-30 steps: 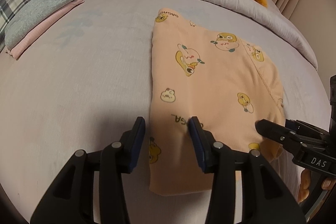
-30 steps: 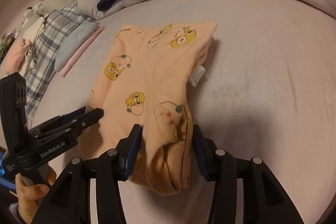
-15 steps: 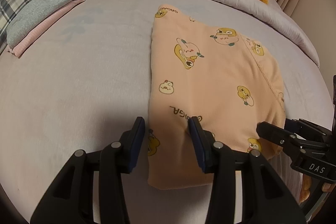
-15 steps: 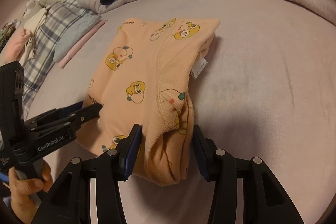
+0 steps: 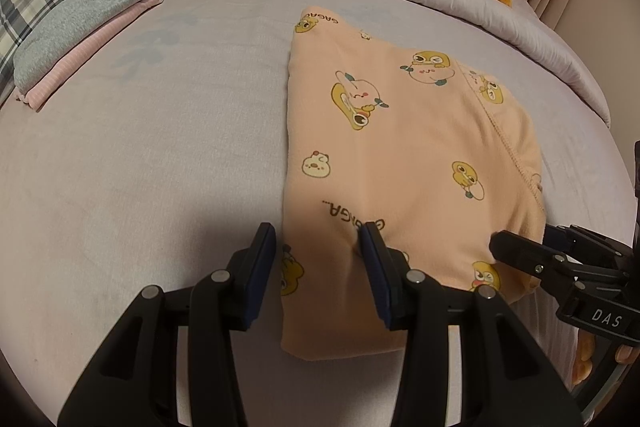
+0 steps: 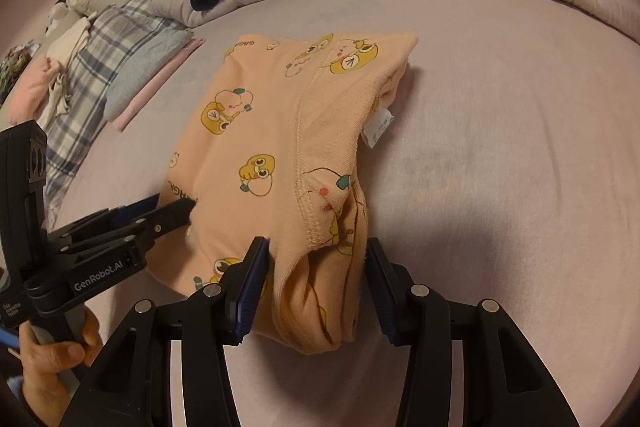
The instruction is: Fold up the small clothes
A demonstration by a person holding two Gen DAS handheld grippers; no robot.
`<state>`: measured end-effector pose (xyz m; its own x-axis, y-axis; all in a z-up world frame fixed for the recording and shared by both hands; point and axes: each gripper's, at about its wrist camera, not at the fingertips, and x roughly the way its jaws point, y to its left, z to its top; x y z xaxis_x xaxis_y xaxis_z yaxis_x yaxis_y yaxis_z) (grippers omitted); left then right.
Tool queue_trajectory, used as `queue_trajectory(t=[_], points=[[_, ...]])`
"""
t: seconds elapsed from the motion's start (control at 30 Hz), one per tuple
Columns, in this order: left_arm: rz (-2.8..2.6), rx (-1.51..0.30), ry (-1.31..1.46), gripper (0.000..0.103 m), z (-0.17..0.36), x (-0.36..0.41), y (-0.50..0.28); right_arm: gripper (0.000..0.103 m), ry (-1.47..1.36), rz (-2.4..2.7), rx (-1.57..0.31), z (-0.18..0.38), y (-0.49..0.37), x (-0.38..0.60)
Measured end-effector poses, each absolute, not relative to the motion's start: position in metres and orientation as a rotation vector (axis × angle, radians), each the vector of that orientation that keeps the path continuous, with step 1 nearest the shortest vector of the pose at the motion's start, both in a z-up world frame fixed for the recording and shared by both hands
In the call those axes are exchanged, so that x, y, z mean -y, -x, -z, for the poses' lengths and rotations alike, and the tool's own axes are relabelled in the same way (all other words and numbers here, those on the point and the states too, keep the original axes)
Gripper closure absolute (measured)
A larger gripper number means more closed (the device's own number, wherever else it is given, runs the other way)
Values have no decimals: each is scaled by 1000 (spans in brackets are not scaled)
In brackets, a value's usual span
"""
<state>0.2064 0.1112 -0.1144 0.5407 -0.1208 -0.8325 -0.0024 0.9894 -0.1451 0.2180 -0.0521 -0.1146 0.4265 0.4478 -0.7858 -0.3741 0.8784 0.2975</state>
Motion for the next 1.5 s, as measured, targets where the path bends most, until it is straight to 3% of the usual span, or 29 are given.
queue_trajectory(t=[1.5], points=[[60, -1005, 113, 53, 117, -110, -196, 55, -53, -481, -1021, 114, -213, 61]])
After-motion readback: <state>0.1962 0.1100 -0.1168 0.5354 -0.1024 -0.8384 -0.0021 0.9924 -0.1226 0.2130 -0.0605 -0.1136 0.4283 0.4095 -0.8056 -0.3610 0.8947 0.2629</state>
